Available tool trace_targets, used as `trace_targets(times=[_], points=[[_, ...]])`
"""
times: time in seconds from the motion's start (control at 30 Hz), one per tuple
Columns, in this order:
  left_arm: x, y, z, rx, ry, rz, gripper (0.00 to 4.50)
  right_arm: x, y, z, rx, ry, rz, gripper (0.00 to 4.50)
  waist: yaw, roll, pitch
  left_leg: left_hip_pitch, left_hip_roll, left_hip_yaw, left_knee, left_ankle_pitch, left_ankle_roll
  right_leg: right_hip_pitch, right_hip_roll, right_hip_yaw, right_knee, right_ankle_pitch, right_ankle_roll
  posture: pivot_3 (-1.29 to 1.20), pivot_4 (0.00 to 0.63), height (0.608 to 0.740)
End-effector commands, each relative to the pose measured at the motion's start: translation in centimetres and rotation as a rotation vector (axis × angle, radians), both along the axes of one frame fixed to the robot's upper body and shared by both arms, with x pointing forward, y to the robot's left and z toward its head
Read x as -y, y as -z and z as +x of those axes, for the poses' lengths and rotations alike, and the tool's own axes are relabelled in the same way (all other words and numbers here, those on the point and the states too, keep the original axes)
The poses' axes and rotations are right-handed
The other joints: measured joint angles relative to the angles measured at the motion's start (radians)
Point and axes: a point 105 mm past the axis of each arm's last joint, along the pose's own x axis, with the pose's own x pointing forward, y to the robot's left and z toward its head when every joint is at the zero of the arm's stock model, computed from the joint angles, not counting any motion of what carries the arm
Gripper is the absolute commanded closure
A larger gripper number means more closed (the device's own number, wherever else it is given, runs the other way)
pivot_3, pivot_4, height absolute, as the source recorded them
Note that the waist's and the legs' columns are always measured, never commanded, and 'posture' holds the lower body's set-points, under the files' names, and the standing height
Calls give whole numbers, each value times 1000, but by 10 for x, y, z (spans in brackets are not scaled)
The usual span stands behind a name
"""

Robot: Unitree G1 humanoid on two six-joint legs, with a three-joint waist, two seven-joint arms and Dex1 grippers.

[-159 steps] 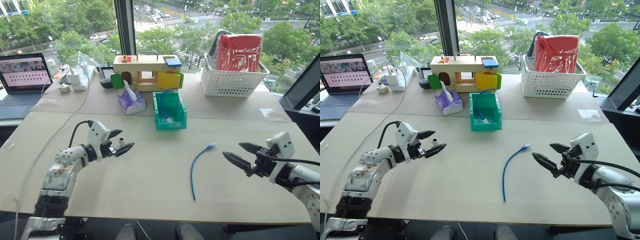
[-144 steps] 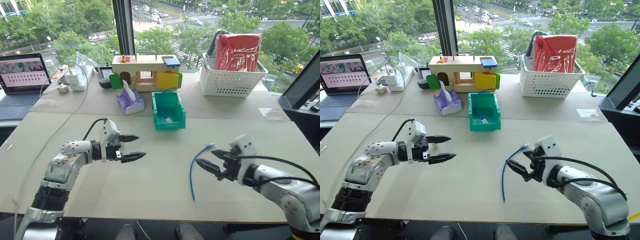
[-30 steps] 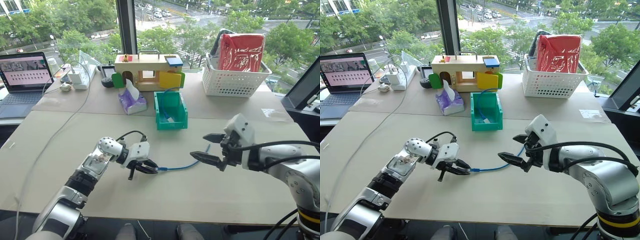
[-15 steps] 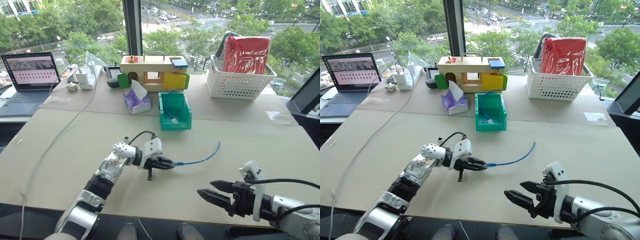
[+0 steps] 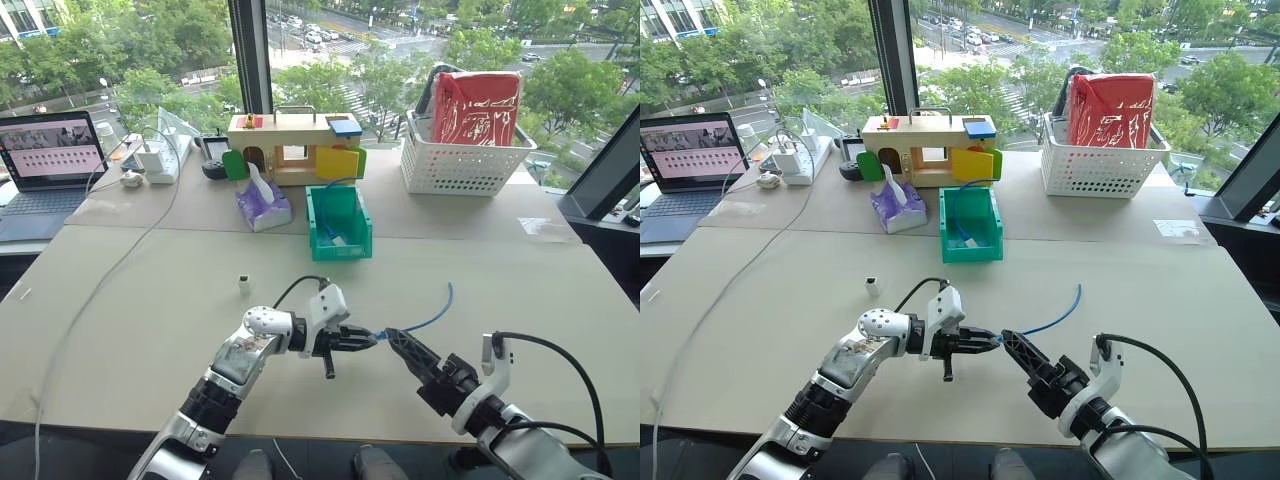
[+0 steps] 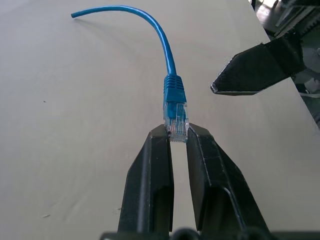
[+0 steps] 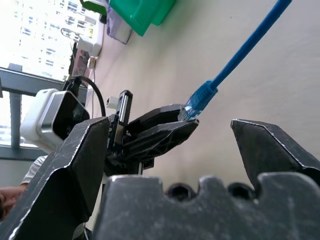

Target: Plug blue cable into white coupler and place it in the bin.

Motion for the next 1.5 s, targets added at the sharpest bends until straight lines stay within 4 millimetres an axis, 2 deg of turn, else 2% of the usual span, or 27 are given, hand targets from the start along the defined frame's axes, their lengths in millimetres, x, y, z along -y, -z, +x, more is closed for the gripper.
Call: trace_targets(times=[0.03, 0.5, 0.6, 0.77, 0.83, 0.9, 0.97, 1.17, 1.23, 1.27, 1.3, 1.33, 1.4, 1.47, 1.5], points=[[7, -9, -9, -41, 7, -46, 4339, 3, 4, 7, -16, 27, 12, 0, -1, 0, 0, 0, 0, 0, 0, 0, 0, 0, 0, 0, 0, 0, 0, 0, 150, 725], [6, -10, -12, -84, 1, -43, 4339, -11, 6, 15, 6, -29, 46, 0, -6, 0, 0, 0, 0, 0, 0, 0, 0, 0, 0, 0, -1, 0, -1, 0, 150, 725], [5, -10, -13, -87, 1, -42, 4376, -12, 5, 16, 14, -28, 60, 638, -7, 0, 0, 0, 0, 0, 0, 0, 0, 0, 0, 0, -1, -1, -1, 0, 150, 725], [6, -10, -14, -93, 7, -39, 4376, -14, 4, 18, 21, -43, 70, 2257, -6, 0, 0, 0, 0, 0, 0, 0, 0, 0, 0, 0, -1, -1, -1, 0, 150, 725], [6, -10, -15, -95, 13, -37, 4376, -15, 3, 19, 29, -48, 76, 3067, -5, 0, 0, 0, 0, 0, 0, 0, 0, 0, 0, 0, -1, -1, -1, 0, 150, 725], [6, -10, -15, -95, 15, -37, 4376, -16, 3, 20, 33, -48, 80, 3651, -5, 0, 0, 0, 0, 0, 0, 0, 0, 0, 0, 0, -1, -1, -1, 0, 150, 725], [7, -10, -15, -97, 16, -37, 4376, -16, 2, 21, 39, -47, 85, 4416, -6, 0, 0, 0, 0, 0, 0, 0, 0, 0, 0, 0, -1, -1, -1, 0, 150, 725], [7, -11, -14, -93, 13, -47, 4376, -15, 1, 23, 44, -48, 91, 4464, -5, 0, 0, 0, 0, 0, 0, 0, 0, 0, 0, 0, -1, -1, -1, 0, 150, 725], [6, -14, -10, -35, -7, -52, 4376, -15, 1, 23, 46, -47, 90, 4464, -6, 0, 0, 0, 0, 0, 0, 0, 0, 0, 0, 0, -1, -1, -1, 0, 150, 725], [4, -14, -11, -70, -3, -59, 4376, -14, 1, 23, 47, -46, 87, 4464, -6, 0, 0, 0, 0, 0, 0, 0, 0, 0, 0, 0, -1, -1, -1, 0, 150, 725], [2, -13, -19, -101, 45, -61, 3473, -13, 1, 23, 49, -41, 82, 4500, -6, 0, 0, 0, 0, 0, 0, 0, 0, 0, 0, 0, -1, -1, -1, 0, 150, 725], [0, -13, -25, -128, 84, -61, 3332, -12, 1, 23, 50, -37, 78, 4500, -6, 0, 0, 0, 0, 0, 0, 0, 0, 0, 0, 0, -1, -1, -1, 0, 150, 725], [-3, -16, -19, -118, 27, -81, 2393, -11, 0, 24, 54, -30, 80, 4500, -8, 0, 0, 0, 0, 0, -1, 0, 0, 0, 0, 0, -1, -1, -1, 0, 150, 725], [-7, -18, -19, -122, 5, -101, 1813, -8, -3, 25, 68, -15, 81, 4500, -7, 0, 0, 0, 0, 0, -1, 0, 0, 0, 0, 0, -1, -1, -1, 0, 150, 725], [-13, -18, -18, -116, -6, -100, 1295, 3, -7, 30, 93, 45, 88, 4500, -6, 0, 0, 0, 0, 0, -1, 0, 0, 0, 0, 0, -1, -1, -1, 0, 150, 725]])
